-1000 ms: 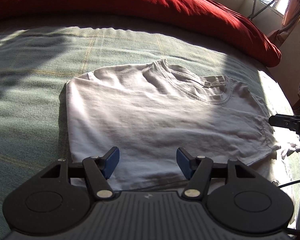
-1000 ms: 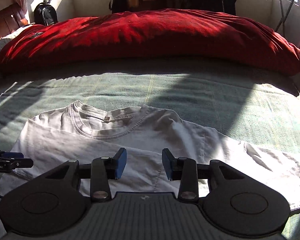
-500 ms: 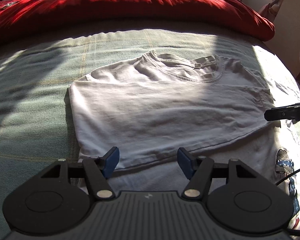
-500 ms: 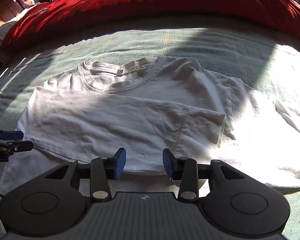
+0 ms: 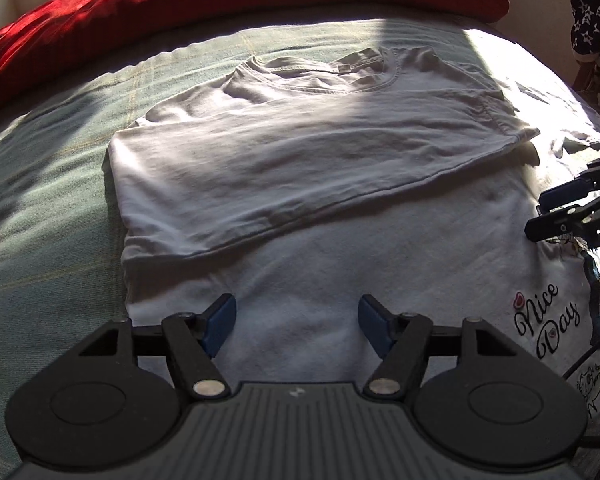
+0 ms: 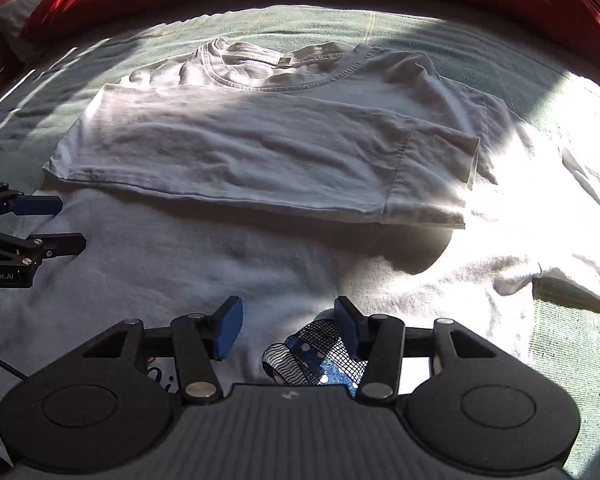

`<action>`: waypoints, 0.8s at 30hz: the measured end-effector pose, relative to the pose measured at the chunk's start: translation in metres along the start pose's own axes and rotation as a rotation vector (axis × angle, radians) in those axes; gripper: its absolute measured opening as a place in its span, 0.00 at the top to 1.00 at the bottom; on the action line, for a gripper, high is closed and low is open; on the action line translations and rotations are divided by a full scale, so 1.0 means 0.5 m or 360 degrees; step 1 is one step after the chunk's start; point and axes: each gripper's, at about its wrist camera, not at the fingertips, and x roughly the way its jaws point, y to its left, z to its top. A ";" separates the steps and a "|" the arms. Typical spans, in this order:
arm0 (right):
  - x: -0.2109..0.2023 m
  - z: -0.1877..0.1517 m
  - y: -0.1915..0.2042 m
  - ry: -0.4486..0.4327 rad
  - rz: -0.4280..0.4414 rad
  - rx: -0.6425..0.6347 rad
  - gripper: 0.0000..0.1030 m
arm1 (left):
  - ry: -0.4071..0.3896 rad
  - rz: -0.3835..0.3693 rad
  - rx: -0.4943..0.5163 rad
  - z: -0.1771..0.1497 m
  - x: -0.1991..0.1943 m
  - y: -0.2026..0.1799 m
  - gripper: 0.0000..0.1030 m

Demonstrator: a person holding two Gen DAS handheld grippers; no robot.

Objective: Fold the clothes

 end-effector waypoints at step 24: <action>-0.053 -0.117 0.004 0.0284 -0.0221 0.0102 0.33 | 0.0159 -0.0088 0.0050 -0.046 -0.030 0.032 0.33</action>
